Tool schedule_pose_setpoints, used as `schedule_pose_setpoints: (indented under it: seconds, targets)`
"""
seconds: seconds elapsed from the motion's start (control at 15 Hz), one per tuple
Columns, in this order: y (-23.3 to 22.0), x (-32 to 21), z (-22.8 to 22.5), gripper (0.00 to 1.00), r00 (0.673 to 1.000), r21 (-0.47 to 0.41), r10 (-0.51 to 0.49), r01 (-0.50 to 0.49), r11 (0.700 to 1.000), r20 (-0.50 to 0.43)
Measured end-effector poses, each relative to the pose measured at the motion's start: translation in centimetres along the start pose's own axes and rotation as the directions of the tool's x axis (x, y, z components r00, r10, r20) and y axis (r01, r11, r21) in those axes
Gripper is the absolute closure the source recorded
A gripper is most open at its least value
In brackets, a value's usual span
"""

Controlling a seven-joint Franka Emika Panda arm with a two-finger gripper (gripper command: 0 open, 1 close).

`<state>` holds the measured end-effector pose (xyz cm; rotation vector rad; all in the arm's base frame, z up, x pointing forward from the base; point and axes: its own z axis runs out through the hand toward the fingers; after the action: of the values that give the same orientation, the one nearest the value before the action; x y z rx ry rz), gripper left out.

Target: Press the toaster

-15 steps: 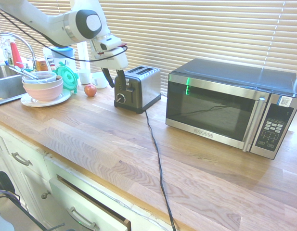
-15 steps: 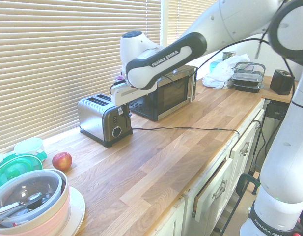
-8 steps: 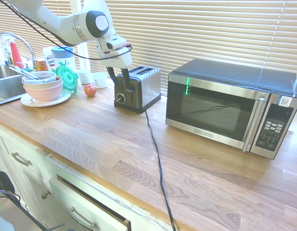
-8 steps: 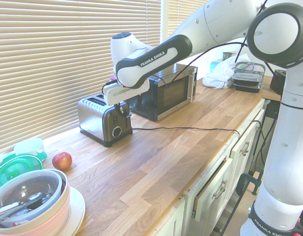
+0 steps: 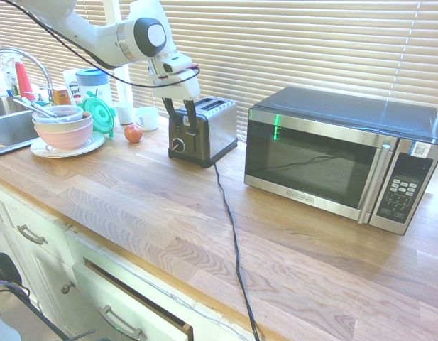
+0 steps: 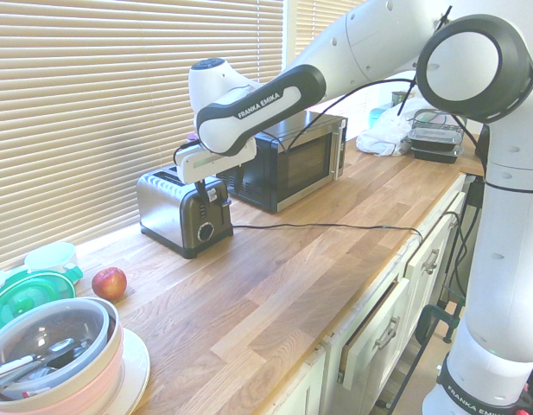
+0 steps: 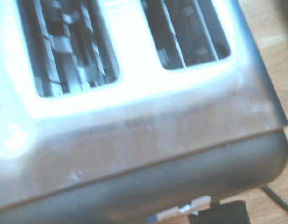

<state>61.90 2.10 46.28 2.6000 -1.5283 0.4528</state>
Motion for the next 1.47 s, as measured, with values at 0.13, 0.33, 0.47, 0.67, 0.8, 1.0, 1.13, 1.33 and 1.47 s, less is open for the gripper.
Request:
schedule_pose_setpoints:
  seconds: [0.13,0.33,0.47,0.67,0.8,1.0,1.13,1.33,1.47]
  targets:
    - [0.0,0.2,0.4,1.00,1.000,-0.007,0.003,-0.003,1.000,0.004]
    - [0.1,0.3,0.7,1.00,1.000,-0.010,0.008,-0.008,1.000,0.011]
    - [0.1,0.3,0.7,1.00,1.000,-0.009,0.010,-0.010,1.000,0.015]
    - [0.2,0.4,0.8,1.00,0.999,-0.005,0.019,-0.019,1.000,0.028]
    - [0.1,0.3,0.8,1.00,0.999,-0.001,0.020,-0.020,1.000,0.032]
    - [0.2,0.6,0.9,1.00,0.999,0.000,0.023,-0.023,1.000,0.032]
    - [0.4,1.0,1.2,1.00,0.999,0.002,0.027,-0.027,1.000,0.033]
    - [0.4,1.3,2.0,1.00,0.999,0.003,0.026,-0.026,1.000,0.039]
    - [0.4,1.5,2.6,1.00,0.999,0.004,0.026,-0.027,1.000,0.042]
